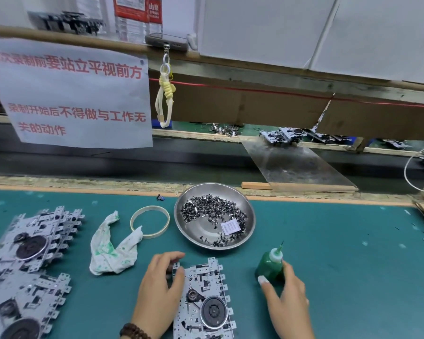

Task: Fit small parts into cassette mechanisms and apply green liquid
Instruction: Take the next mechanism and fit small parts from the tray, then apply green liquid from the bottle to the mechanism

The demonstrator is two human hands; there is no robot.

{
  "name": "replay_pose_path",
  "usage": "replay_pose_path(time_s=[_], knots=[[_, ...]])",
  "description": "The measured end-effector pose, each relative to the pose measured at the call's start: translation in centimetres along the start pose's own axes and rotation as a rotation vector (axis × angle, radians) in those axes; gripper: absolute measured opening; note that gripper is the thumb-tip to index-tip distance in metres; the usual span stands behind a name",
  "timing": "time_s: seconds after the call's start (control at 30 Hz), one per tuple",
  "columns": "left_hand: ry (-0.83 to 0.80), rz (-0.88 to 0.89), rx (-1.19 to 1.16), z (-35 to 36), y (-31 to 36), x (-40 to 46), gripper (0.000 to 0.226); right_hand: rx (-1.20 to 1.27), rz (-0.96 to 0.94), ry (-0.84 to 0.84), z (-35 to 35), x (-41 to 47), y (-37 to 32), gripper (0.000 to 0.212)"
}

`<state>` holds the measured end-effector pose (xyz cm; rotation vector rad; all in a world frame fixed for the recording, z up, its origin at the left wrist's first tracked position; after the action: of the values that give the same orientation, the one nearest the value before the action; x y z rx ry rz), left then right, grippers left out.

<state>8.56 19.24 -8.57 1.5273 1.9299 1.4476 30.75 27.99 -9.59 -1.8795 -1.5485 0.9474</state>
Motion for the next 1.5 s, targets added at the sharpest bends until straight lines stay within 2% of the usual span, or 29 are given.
replay_pose_path(time_s=[0.1, 0.27, 0.37, 0.47, 0.53, 0.63, 0.83, 1.0, 1.07, 1.17, 1.23, 1.4, 1.5], knots=[[0.002, -0.006, 0.014, 0.0, -0.1, 0.0, 0.028, 0.135, -0.046, -0.015, -0.2, -0.5, -0.8, 0.034], [0.002, -0.003, 0.032, 0.1, -0.1, 0.0, 0.026, 0.427, -0.100, -0.020, -1.4, -1.0, -1.2, 0.035], [0.013, -0.006, 0.040, 0.1, -0.1, 0.0, 0.023, 0.631, -0.045, -0.050, -2.4, -1.0, -1.5, 0.031], [0.019, -0.009, 0.044, 0.1, -0.1, 0.1, 0.022, 0.953, 0.044, -0.173, -2.9, -1.0, -2.2, 0.024], [0.020, -0.006, 0.043, 0.1, 0.0, 0.0, 0.022, 1.057, 0.061, -0.224, -3.2, -1.1, -2.6, 0.018], [0.009, -0.006, 0.049, 0.0, 0.1, -0.1, 0.023, 1.031, 0.002, -0.266, -3.4, -1.3, -3.4, 0.015], [-0.041, -0.025, 0.059, 0.0, 0.3, -0.3, 0.022, 0.908, -0.052, -0.309, -1.7, -1.4, -4.6, 0.031], [-0.024, -0.133, 0.008, -0.9, -0.2, -1.3, 0.032, 0.840, -0.051, -0.255, -0.5, -0.7, -4.4, 0.023], [-0.074, -0.208, 0.005, -1.1, -0.7, -1.9, 0.033, 0.821, -0.083, -0.224, -0.4, -0.6, -4.3, 0.017], [-0.174, -0.338, -0.103, -1.0, -1.2, -2.5, 0.033, 0.839, -0.110, -0.176, 0.2, -0.4, -4.3, 0.010], [-0.177, -0.392, -0.173, -1.0, -1.5, -2.5, 0.030, 0.863, -0.119, -0.129, 0.7, -0.2, -4.4, 0.004], [-0.133, -0.444, -0.355, -0.7, -1.4, -1.9, 0.023, 0.861, -0.166, -0.061, 1.6, 0.1, -4.8, 0.006], [-0.093, -0.479, -0.462, -0.2, -1.3, -1.7, 0.020, 0.849, -0.186, -0.075, 2.1, 0.2, -5.2, 0.020]])
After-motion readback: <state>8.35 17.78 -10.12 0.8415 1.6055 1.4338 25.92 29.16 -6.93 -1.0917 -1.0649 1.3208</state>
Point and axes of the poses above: each hand's wrist, its own x-axis towards the middle knuckle, its own z-axis out of the palm, y = z × x, the point moved 5 cm from there along x, towards the middle knuckle, and after that the axes turned 13 degrees about z, right-handed, at the moved point
